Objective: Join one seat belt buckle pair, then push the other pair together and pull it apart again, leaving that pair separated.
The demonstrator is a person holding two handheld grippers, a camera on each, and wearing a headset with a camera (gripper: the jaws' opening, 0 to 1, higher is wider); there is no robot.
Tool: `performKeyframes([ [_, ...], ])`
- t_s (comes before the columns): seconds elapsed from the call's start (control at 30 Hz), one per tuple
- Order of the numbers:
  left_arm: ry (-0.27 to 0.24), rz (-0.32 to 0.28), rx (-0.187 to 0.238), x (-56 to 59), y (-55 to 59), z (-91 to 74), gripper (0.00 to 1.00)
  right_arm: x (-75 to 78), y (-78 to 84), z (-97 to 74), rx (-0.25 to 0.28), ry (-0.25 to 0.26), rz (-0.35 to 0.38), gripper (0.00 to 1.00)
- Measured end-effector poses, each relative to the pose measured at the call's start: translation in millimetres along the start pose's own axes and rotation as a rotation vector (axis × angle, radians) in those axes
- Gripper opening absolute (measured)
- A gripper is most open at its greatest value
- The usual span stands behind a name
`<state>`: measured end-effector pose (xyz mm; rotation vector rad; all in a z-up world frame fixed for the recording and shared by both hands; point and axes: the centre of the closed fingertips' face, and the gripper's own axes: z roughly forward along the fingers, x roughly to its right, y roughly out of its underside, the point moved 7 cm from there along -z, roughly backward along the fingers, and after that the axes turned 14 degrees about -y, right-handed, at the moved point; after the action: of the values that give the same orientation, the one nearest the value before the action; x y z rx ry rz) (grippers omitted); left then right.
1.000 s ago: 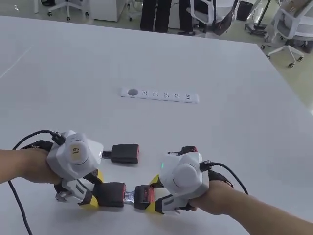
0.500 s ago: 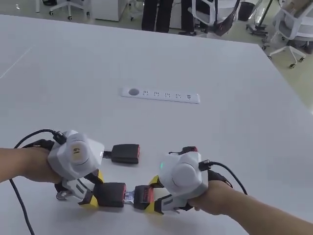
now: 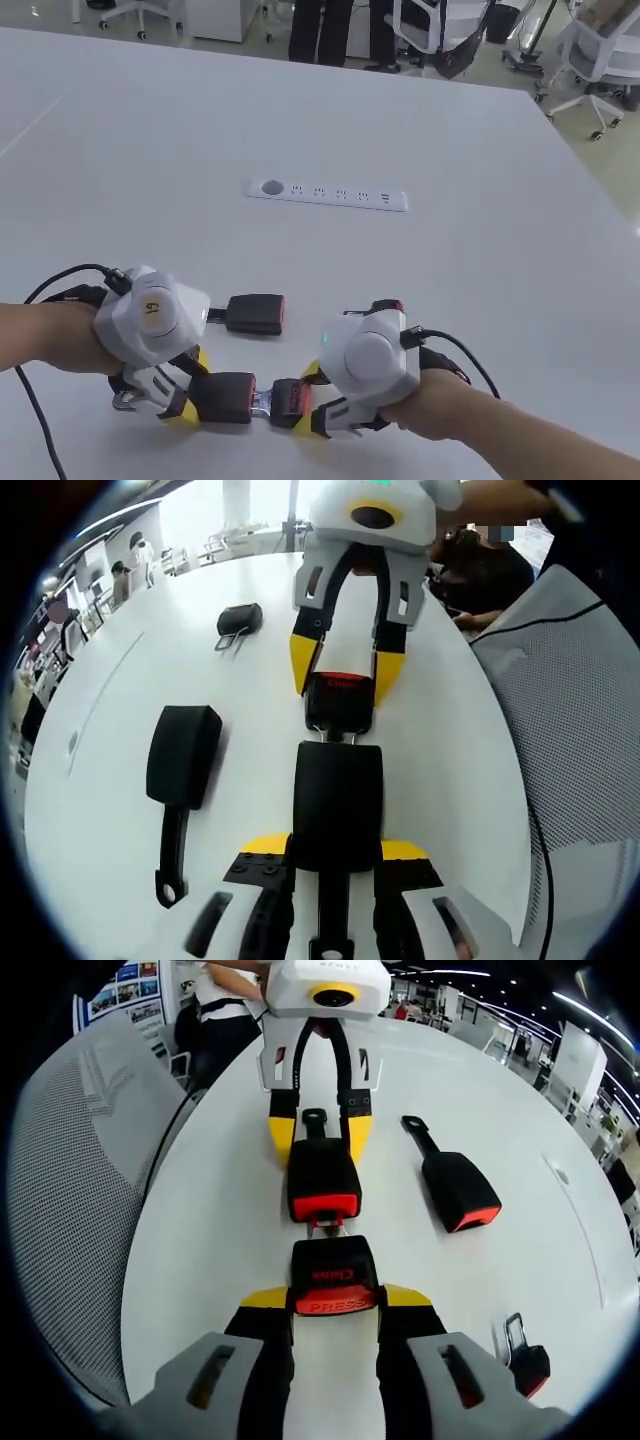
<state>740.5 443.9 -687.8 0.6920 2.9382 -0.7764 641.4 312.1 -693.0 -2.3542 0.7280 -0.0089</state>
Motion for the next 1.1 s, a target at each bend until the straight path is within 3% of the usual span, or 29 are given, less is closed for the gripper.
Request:
performKeyframes([
  [0.4,-0.002,0.01,0.004,0.3,-0.3,0.5,0.29,-1.2,-8.6,6.7,-0.002,0.003,0.003,0.28],
  [0.67,-0.006,-0.01,0.036,1.1,1.4,0.1,0.28,-2.2,-10.2,8.4,0.009,0.017,0.029,0.27],
  [0.9,-0.005,0.023,0.014,1.7,-1.3,1.1,0.28,-2.1,-11.2,9.0,-0.003,0.02,0.044,0.27],
  [1.1,-0.009,0.008,0.017,1.3,-0.2,1.0,0.28,-2.0,-10.8,8.6,0.004,0.021,0.044,0.27],
])
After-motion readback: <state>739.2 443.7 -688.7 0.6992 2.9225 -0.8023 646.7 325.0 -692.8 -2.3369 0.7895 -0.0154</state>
